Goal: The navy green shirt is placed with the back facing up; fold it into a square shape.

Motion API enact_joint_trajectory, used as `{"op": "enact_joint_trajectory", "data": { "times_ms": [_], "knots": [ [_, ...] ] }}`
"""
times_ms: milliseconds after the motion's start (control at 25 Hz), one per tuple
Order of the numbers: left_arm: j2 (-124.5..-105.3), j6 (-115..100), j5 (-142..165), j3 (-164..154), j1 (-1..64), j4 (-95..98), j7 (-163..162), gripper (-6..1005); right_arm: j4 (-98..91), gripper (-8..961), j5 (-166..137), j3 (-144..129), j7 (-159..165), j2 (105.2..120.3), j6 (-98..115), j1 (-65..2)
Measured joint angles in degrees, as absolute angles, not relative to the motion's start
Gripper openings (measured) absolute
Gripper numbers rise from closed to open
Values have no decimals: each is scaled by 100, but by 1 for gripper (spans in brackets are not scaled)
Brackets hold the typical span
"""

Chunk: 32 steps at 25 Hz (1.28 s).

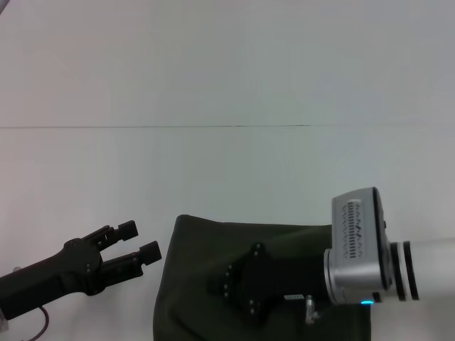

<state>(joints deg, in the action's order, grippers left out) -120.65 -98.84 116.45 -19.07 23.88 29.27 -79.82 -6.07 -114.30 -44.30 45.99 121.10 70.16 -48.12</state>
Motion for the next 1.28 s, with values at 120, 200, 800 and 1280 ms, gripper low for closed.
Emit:
{"op": "enact_joint_trajectory", "data": {
  "times_ms": [120, 200, 800, 1280],
  "knots": [
    [-12074, -9876, 11645, -1907, 2394, 2927, -7981, 951, -431, -1, -11439, -4522, 4598, 12120, 6707, -4862],
    [-12074, -9877, 11645, -1907, 2397, 2927, -7981, 950, -362, -1, -11439, -4530, 4597, 12120, 6581, -4860],
    [-12093, -9862, 11646, -1906, 2399, 2927, -7980, 951, -484, 0, -11391, -4321, 4598, 12057, 6982, -4533],
    [-12100, -9851, 11646, -1910, 2460, 2927, -7980, 949, -1055, 0, -11163, -3985, 4751, 12027, 7046, -3787]
  ]
}}
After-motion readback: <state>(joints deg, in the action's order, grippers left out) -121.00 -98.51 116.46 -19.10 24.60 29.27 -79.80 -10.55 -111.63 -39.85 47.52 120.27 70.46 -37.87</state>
